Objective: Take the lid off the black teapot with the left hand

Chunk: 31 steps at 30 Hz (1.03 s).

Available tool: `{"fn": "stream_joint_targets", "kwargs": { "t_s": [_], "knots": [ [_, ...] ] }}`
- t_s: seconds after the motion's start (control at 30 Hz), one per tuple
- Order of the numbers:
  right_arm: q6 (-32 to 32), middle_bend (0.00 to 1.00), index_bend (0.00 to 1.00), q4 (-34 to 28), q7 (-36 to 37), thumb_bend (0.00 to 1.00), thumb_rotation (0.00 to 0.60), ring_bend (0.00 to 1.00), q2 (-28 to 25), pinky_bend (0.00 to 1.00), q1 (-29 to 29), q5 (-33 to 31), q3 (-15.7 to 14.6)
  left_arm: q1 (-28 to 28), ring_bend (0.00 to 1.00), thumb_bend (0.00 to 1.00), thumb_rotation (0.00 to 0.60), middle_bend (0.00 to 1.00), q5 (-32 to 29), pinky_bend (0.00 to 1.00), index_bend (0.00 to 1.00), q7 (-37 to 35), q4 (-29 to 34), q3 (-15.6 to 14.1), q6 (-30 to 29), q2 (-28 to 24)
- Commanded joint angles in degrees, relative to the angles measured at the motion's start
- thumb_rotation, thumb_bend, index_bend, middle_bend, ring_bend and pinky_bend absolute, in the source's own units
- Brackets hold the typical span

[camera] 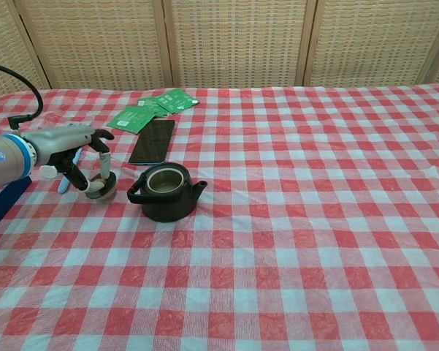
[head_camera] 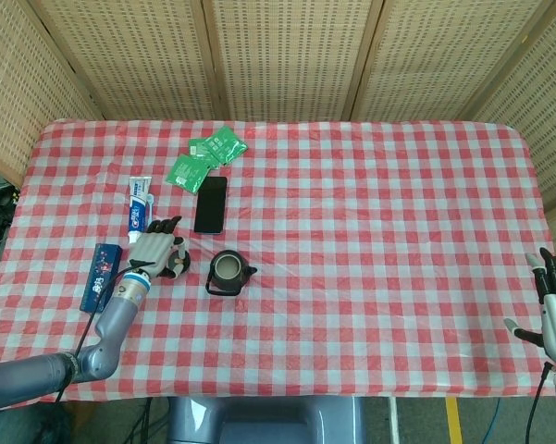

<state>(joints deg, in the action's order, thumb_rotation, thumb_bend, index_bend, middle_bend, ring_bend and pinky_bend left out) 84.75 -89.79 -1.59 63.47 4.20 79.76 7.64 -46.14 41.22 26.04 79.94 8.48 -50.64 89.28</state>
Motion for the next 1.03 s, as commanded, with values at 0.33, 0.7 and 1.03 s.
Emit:
{"fn": "stream_joint_targets", "kwargs": {
  "t_s": [0.33, 0.7, 1.03],
  "knots": [
    [0.97, 0.00, 0.05, -0.89, -0.20, 0.00, 0.600, 0.00, -0.19, 0.00, -0.33, 1.47, -0.56, 5.20, 0.00, 0.00, 0.600, 0.00, 11.78, 0.00, 0.00, -7.87, 14.50, 2.20, -7.76, -11.80],
    [1.09, 0.00, 0.05, -1.11, -1.18, 0.00, 0.600, 0.00, 0.25, 0.00, -0.20, 2.13, -0.88, 20.68, 0.00, 0.00, 0.600, 0.00, 31.70, 0.00, 0.00, -16.64, 20.51, -4.30, -29.25, -24.39],
    [1.72, 0.00, 0.05, -1.68, -1.01, 0.00, 0.600, 0.00, 0.08, 0.00, -0.44, 2.27, -0.78, 31.41, 0.00, 0.00, 0.600, 0.00, 38.25, 0.00, 0.00, -25.62, 15.30, -11.47, -36.95, -25.85]
  ]
}}
